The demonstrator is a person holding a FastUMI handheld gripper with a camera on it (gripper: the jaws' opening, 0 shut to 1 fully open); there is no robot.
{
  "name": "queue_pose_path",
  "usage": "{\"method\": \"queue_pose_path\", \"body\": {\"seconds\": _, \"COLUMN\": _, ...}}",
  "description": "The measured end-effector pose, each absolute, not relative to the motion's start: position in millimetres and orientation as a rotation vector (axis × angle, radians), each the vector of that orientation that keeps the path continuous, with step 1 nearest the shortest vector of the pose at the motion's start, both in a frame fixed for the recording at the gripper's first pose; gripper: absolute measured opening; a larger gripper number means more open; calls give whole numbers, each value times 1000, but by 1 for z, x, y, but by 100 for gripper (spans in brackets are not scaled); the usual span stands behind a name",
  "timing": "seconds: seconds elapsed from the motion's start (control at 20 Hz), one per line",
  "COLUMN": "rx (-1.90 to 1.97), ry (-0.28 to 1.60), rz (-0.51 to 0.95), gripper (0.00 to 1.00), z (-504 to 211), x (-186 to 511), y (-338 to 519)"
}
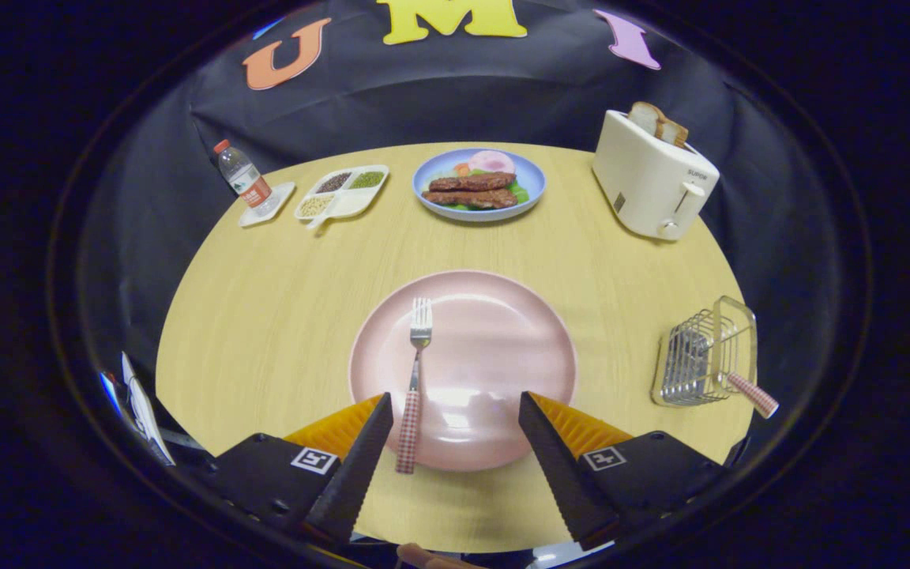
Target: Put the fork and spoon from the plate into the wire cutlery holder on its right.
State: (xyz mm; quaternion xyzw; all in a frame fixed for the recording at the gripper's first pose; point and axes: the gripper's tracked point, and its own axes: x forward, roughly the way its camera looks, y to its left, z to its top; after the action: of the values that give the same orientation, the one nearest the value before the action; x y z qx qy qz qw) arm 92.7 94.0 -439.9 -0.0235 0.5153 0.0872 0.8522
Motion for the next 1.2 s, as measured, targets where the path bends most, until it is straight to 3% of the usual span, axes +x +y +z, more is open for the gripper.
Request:
{"method": "queue_pose_path", "body": {"seconds": 0.1, "rx": -40, "ry": 1081, "rz": 152, "gripper": 95, "z": -451, "x": 94, "y": 99}}
{"method": "queue_pose_path", "body": {"seconds": 0.25, "rx": -28, "ry": 1095, "rz": 121, "gripper": 85, "z": -468, "x": 92, "y": 107}}
{"method": "queue_pose_path", "body": {"seconds": 0.7, "rx": -48, "ry": 1100, "rz": 130, "gripper": 33, "z": -486, "x": 93, "y": 126}}
{"method": "queue_pose_path", "body": {"seconds": 0.85, "rx": -41, "ry": 1099, "rz": 129, "gripper": 9, "z": -487, "x": 95, "y": 129}}
{"method": "queue_pose_path", "body": {"seconds": 1.05, "rx": -49, "ry": 1101, "rz": 157, "gripper": 1, "z": -484, "x": 96, "y": 125}}
{"method": "queue_pose_path", "body": {"seconds": 1.2, "rx": -43, "ry": 1097, "rz": 173, "gripper": 1, "z": -472, "x": 91, "y": 118}}
